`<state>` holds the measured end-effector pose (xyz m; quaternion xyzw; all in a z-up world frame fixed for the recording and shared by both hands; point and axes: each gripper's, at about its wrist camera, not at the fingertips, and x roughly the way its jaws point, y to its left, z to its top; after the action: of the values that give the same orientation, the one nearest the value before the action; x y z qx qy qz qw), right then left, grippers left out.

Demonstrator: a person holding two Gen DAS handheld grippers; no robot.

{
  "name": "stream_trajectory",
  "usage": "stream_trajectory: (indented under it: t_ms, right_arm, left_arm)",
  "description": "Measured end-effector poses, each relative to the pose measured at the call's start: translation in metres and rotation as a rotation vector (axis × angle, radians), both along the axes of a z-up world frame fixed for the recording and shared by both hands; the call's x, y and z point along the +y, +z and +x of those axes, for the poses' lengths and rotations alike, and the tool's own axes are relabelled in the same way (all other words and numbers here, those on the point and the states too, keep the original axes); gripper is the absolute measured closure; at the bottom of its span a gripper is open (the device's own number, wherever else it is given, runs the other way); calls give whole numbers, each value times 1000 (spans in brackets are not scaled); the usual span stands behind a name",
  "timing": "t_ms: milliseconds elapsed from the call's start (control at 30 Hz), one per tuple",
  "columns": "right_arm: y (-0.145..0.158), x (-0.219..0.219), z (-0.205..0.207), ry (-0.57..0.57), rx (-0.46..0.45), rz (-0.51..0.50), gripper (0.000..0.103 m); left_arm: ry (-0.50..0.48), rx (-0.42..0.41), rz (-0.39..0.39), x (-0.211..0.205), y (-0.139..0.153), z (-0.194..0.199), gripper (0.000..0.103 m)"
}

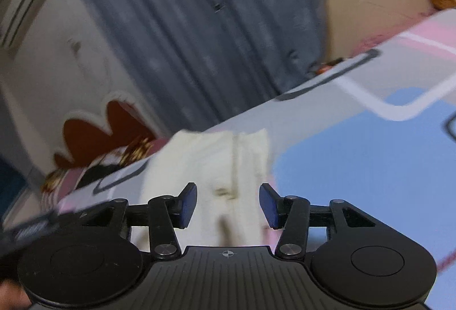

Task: Fold small clothes

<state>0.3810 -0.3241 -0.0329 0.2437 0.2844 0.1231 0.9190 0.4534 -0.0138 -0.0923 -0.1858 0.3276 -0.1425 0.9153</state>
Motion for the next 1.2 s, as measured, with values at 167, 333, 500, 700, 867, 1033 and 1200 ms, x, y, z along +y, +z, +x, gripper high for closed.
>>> stream_trajectory:
  t_ms: [167,333,500,700,867,1033,1200]
  right_arm:
    - [-19,21,27,56,54,-46,54]
    - [-35,23,49,86,124,-35,54]
    - [-44,18,62,124,146,46,57]
    - [-38,34,61,149,113,-56,90]
    - [-16,42,33,112,-3,-146,92]
    - [-39,24,15,49,73,-148,92]
    - [-54,14,18,37,99,-68,92]
  left_arm:
    - [-24,82,48,8,-23,17,37]
    - [-22,107,49,10,-32,14,37]
    - [-34,100,72,7,-34,16,37]
    - [-49,61,72,8,-29,18,40]
    - [-84,15,59,-2,-16,15,42]
    - [-175,79,155,-34,-22,25,38]
    - [-180,76,166,-33,-25,24,35]
